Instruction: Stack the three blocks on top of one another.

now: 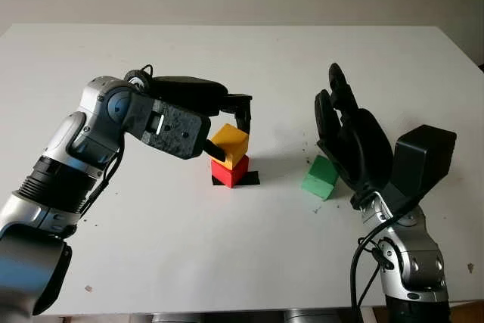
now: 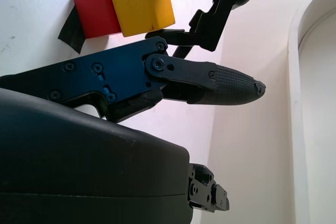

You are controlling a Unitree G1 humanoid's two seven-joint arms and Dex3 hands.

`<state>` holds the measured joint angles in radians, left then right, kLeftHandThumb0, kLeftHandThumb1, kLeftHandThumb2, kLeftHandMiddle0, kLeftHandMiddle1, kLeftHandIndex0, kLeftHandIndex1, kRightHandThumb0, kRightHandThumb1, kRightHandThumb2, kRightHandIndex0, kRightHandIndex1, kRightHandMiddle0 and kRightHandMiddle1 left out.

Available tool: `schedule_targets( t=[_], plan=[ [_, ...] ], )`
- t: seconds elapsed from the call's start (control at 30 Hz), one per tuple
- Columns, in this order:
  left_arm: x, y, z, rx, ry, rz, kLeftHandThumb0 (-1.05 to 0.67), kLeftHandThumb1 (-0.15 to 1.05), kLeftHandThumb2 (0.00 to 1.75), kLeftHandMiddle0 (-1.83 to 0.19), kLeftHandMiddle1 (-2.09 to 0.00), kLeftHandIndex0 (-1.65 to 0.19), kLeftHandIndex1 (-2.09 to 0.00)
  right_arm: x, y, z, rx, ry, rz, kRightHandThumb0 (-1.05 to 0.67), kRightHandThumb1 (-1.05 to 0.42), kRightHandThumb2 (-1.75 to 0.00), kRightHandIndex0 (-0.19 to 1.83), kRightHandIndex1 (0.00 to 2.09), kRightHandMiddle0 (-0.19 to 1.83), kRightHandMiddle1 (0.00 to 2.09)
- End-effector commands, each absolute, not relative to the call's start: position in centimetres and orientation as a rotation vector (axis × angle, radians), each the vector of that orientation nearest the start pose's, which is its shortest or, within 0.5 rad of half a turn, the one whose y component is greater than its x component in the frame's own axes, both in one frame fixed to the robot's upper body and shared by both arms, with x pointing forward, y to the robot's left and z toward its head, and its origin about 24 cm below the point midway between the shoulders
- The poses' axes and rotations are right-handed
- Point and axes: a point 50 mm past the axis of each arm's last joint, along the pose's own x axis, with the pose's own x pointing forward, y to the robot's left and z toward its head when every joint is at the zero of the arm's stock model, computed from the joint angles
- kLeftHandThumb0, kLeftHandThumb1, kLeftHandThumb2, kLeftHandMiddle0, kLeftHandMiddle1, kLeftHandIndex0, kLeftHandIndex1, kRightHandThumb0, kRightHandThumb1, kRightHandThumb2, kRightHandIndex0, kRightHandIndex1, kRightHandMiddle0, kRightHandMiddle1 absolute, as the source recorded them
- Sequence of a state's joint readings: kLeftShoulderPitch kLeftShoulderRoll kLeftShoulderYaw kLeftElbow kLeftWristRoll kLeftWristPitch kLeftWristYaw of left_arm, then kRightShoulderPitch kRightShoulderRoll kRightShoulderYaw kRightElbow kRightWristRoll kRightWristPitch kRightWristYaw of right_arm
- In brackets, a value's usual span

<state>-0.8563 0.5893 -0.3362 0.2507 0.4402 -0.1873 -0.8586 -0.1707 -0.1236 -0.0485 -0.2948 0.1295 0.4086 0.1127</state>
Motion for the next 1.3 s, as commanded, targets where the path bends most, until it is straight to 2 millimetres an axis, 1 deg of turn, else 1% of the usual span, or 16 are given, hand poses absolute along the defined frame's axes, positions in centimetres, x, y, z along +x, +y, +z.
schedule_targets(
  t=[0.0, 0.37, 0.4, 0.43, 0.47, 0.6, 0.63, 0.67, 0.73, 0.83, 1.13, 1.27],
  plan=[
    [34.44, 12.65, 20.33, 1.423, -0.203, -0.919, -0.34, 1.05, 0.20, -0.24, -0.05, -0.15, -1.49, 27.41, -15.82, 12.16, -0.010, -0.078, 0.146, -0.73, -1.05, -0.57, -0.19, 0.00, -0.19, 0.00],
    [34.38, 12.65, 20.22, 1.435, -0.212, -0.929, -0.35, 1.05, 0.17, -0.25, -0.05, -0.17, -1.48, 27.44, -15.88, 12.14, -0.010, -0.082, 0.157, -0.72, -1.05, -0.59, -0.19, 0.00, -0.19, 0.00],
    [34.40, 12.65, 20.21, 1.441, -0.202, -0.929, -0.38, 1.05, 0.16, -0.24, -0.05, -0.15, -1.33, 27.45, -15.88, 12.14, -0.009, -0.081, 0.158, -0.72, -1.05, -0.58, -0.19, 0.00, -0.19, 0.00],
    [34.41, 12.63, 20.21, 1.450, -0.191, -0.928, -0.45, 1.05, 0.15, -0.19, -0.05, -0.14, -1.03, 27.45, -15.88, 12.15, -0.008, -0.081, 0.159, -0.72, -1.05, -0.58, -0.19, 0.00, -0.19, 0.00],
    [34.42, 12.62, 20.21, 1.456, -0.184, -0.928, -0.48, 1.05, 0.14, -0.15, -0.05, -0.15, -0.84, 27.46, -15.87, 12.15, -0.007, -0.081, 0.160, -0.72, -1.05, -0.58, -0.19, 0.00, -0.19, 0.00],
    [34.36, 12.56, 20.25, 1.445, -0.170, -0.929, -0.57, 1.04, 0.08, 0.00, -0.05, -0.16, -0.38, 27.46, -15.84, 12.17, -0.005, -0.084, 0.160, -0.72, -1.05, -0.58, -0.19, 0.00, -0.19, 0.00],
    [34.34, 12.56, 20.26, 1.438, -0.167, -0.932, -0.58, 1.04, 0.07, 0.03, -0.04, -0.15, -0.28, 27.46, -15.85, 12.14, -0.006, -0.085, 0.160, -0.72, -1.05, -0.58, -0.19, 0.00, -0.19, 0.00],
    [34.33, 12.55, 20.28, 1.435, -0.164, -0.933, -0.58, 1.03, 0.06, 0.06, -0.04, -0.13, -0.24, 27.47, -15.86, 12.12, -0.005, -0.085, 0.160, -0.72, -1.05, -0.58, -0.19, 0.00, -0.19, 0.00],
    [34.31, 12.57, 20.29, 1.426, -0.161, -0.934, -0.60, 1.01, 0.05, 0.10, -0.03, -0.09, -0.17, 27.47, -15.86, 12.12, -0.006, -0.085, 0.159, -0.72, -1.05, -0.58, -0.19, 0.00, -0.19, 0.00],
    [34.31, 12.60, 20.30, 1.418, -0.156, -0.935, -0.60, 1.00, 0.04, 0.12, -0.03, -0.07, -0.13, 27.44, -15.86, 12.15, -0.007, -0.085, 0.161, -0.72, -1.05, -0.58, -0.19, 0.00, -0.19, 0.00],
    [34.12, 12.66, 20.48, 1.434, -0.142, -0.931, -0.60, 0.95, 0.04, 0.16, -0.04, -0.01, -0.06, 27.42, -15.92, 12.14, -0.008, -0.085, 0.164, -0.72, -1.05, -0.58, -0.19, 0.00, -0.19, 0.00],
    [34.09, 13.06, 20.86, 1.394, -0.162, -0.920, -0.63, 0.94, 0.04, 0.19, -0.02, 0.11, -0.02, 27.46, -15.91, 12.11, 0.002, -0.081, 0.162, -0.72, -1.05, -0.58, -0.19, 0.00, -0.19, 0.00]
  ],
)
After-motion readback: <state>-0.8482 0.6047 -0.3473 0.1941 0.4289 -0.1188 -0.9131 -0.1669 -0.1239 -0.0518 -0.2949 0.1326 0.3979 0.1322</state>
